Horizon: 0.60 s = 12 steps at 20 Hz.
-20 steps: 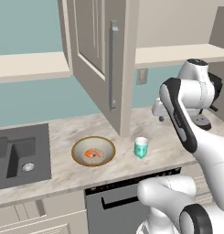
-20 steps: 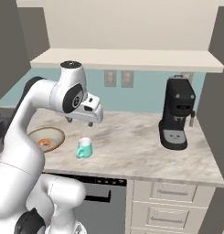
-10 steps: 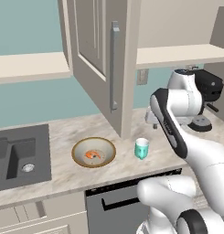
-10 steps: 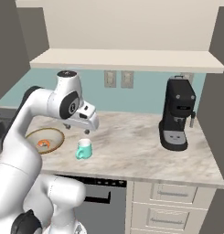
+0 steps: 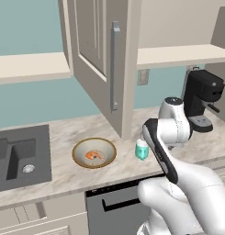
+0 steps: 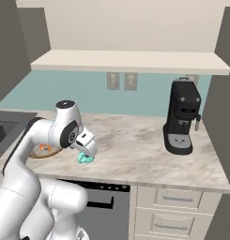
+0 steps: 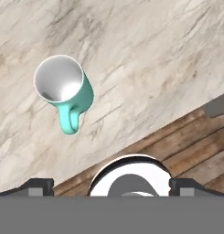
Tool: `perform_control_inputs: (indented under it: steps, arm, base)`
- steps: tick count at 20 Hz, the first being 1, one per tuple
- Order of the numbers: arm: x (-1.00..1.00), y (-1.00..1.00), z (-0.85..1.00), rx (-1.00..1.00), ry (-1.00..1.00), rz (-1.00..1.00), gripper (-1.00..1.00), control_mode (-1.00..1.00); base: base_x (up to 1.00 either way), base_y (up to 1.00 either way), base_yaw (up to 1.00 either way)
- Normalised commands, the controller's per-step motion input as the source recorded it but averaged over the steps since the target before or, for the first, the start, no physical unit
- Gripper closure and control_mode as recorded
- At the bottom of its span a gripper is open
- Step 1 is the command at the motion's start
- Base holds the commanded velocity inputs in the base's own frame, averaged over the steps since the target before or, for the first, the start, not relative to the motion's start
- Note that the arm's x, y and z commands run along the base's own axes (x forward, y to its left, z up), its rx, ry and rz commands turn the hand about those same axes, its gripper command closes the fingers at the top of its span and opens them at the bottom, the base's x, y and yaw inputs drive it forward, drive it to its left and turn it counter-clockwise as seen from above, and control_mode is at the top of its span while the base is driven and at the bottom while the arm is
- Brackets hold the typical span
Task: Move the mug from next to the sink to the open cabinet. Then, move the bowl with the shrimp to the fridge to clear the area for faucet cleaning.
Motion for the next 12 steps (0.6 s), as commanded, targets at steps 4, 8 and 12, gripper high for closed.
perform_control_inputs:
  steps: [4, 8, 12]
  arm:
    - [0.32, 0.20, -0.26, 0.00, -0.11, -0.15, -1.00, -1.00]
    - [0.44, 0.39, -0.12, 0.00, -0.02, -0.11, -1.00, -1.00]
    - [0.33, 0.23, -0.05, 0.00, 0.00, -0.05, -1.00, -1.00]
  base:
    - [0.00, 0.00, 0.00]
    - [0.00, 0.00, 0.00]
    - [0.00, 0.00, 0.00]
